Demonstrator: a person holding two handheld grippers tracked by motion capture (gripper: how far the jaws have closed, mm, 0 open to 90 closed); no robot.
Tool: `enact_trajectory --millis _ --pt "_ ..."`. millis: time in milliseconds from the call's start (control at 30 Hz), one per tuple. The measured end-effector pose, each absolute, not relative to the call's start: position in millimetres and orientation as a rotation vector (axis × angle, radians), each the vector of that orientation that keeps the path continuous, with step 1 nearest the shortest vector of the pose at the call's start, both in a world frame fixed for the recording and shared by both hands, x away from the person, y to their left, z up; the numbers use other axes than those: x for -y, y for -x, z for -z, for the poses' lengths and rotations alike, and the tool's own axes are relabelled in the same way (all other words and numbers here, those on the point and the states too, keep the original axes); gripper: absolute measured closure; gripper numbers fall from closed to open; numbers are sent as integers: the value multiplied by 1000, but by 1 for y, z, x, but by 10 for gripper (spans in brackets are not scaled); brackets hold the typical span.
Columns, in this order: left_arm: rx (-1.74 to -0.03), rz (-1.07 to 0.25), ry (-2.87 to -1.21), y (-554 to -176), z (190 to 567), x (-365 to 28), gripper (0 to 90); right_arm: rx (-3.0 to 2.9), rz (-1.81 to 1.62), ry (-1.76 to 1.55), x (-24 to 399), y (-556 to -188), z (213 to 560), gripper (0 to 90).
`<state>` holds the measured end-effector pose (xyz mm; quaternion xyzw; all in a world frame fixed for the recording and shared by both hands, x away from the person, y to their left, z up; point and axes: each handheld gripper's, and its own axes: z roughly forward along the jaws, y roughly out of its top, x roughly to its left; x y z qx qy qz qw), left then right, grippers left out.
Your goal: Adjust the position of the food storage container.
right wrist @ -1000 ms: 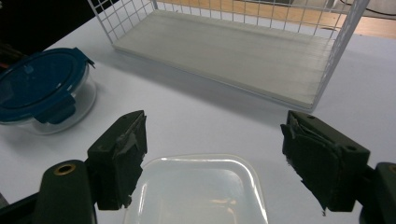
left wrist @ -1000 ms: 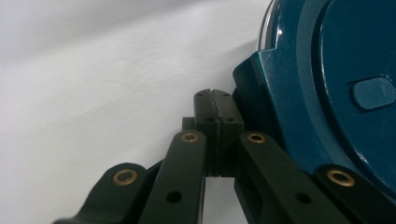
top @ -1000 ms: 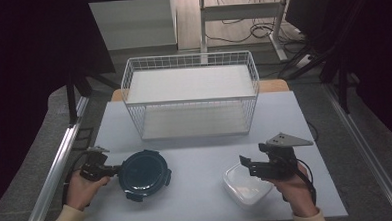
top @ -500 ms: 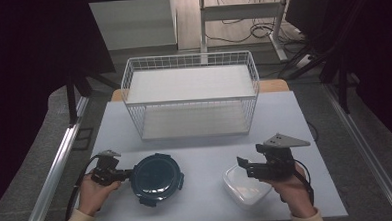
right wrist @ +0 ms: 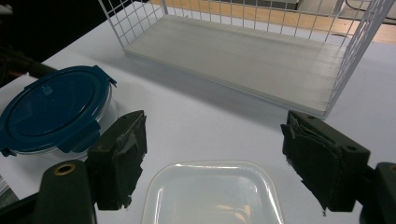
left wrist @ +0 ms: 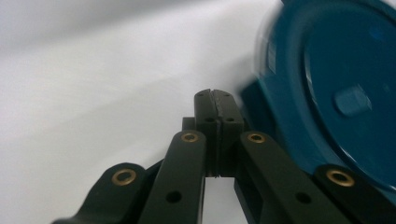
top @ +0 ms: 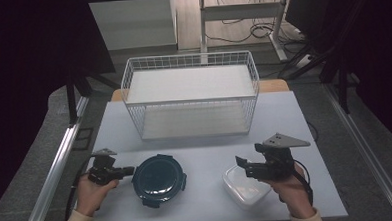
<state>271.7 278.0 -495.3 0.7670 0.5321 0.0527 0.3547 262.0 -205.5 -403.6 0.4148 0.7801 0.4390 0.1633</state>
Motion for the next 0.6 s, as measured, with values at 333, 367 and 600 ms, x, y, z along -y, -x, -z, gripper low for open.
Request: enact_trajectory --millis 333,367,600 --pt "-1218 -287 -1876 -252 419 -258 597 -2238 -1257 -1178 200 -260 404 214" --pt "-1219 -273 -1861 -251 415 -256 521 -2241 -1258 -1175 199 -260 404 214" --pt "-1224 -263 -1812 -249 411 -245 295 -2268 -1265 -1158 195 -258 404 211"
